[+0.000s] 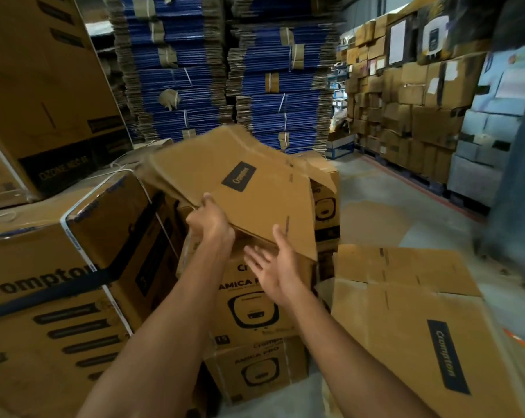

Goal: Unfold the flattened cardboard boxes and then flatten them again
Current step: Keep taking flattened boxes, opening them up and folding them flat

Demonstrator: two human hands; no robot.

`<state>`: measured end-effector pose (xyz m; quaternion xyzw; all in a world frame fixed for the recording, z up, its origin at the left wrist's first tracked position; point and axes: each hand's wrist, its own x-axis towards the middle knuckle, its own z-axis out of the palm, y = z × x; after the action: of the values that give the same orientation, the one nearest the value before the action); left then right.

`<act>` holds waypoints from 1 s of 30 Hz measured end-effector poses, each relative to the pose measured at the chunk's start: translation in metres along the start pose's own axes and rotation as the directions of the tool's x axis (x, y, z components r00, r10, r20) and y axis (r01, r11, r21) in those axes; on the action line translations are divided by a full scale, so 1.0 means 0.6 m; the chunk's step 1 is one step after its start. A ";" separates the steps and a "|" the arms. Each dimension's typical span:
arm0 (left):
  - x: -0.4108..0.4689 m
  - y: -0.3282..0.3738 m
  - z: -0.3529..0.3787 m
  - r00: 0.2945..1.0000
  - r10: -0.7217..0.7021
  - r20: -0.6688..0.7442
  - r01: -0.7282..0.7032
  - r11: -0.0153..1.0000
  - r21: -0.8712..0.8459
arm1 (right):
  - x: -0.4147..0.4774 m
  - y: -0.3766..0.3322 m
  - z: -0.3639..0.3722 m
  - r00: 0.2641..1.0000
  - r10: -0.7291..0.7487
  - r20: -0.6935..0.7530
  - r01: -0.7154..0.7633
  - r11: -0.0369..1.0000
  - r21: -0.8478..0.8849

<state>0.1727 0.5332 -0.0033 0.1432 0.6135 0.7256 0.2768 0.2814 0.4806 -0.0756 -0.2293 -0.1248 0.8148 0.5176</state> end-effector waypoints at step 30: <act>-0.129 -0.120 0.069 0.677 -0.192 0.711 0.465 0.860 -0.210 | -0.081 -0.303 -0.181 0.737 -0.566 -0.370 0.549 0.820 -0.161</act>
<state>0.2743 0.5288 -0.0542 0.2224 0.3383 0.6648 0.6278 0.4966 0.5121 -0.0775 -0.3540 -0.0953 0.5547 0.7469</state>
